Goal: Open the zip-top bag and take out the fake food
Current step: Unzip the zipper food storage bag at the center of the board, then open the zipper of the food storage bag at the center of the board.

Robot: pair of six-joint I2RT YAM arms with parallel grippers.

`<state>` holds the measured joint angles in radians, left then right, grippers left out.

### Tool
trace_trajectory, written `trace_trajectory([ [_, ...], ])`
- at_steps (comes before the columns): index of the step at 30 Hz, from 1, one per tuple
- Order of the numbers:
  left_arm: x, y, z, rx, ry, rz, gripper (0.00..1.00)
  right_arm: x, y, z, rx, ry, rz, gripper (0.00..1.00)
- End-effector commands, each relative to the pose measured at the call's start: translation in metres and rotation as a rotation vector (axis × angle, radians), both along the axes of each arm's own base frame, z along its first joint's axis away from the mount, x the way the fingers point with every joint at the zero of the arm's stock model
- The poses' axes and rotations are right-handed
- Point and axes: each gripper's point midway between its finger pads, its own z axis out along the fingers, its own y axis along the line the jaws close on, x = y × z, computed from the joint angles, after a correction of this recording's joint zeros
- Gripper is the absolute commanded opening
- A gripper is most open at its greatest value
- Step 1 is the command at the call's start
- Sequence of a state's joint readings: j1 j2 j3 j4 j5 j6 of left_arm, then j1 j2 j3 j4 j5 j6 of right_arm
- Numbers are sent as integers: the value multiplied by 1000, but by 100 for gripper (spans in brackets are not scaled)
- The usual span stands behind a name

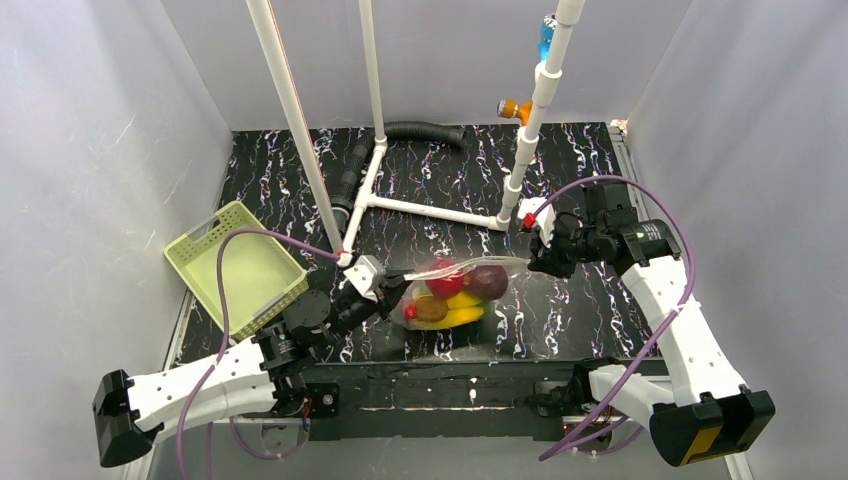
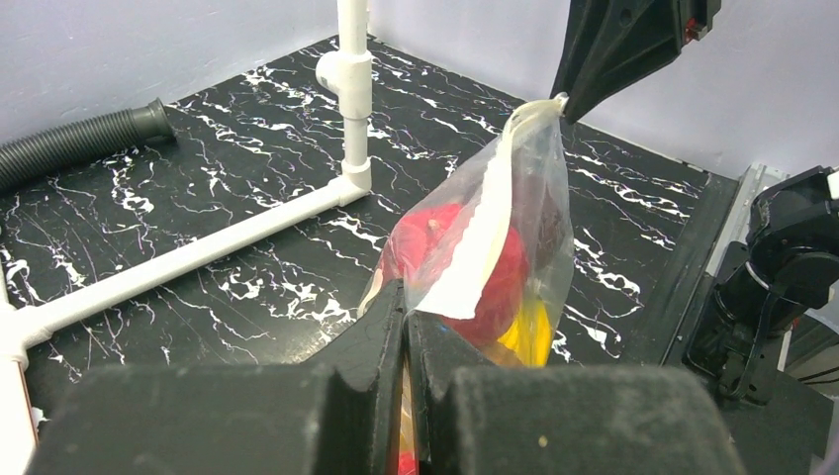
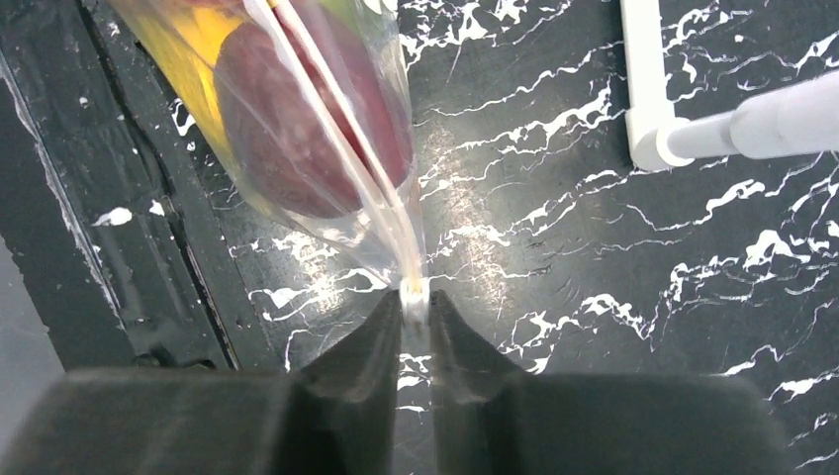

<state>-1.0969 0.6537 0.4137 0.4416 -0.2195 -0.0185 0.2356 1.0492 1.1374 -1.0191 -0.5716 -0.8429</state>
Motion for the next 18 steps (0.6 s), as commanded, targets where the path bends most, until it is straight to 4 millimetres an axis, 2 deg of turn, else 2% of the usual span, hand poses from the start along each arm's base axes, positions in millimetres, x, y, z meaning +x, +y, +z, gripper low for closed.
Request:
trace_trajectory([
  [1,3,-7,16,-44,-21,-8,0,-12,10,4,67,37,58,31],
  [5,3,-25,16,-48,9,-49,0,-37,27,8,143,122,163,52],
  [8,4,-35,16,-53,33,-66,0,-50,34,18,168,152,214,60],
  [11,4,-43,18,-62,52,-82,0,-59,42,39,224,148,264,69],
  [14,4,-47,24,-78,57,-95,0,-65,51,52,265,141,297,74],
  [18,2,-51,31,-90,62,-112,0,-57,58,61,276,136,278,74],
])
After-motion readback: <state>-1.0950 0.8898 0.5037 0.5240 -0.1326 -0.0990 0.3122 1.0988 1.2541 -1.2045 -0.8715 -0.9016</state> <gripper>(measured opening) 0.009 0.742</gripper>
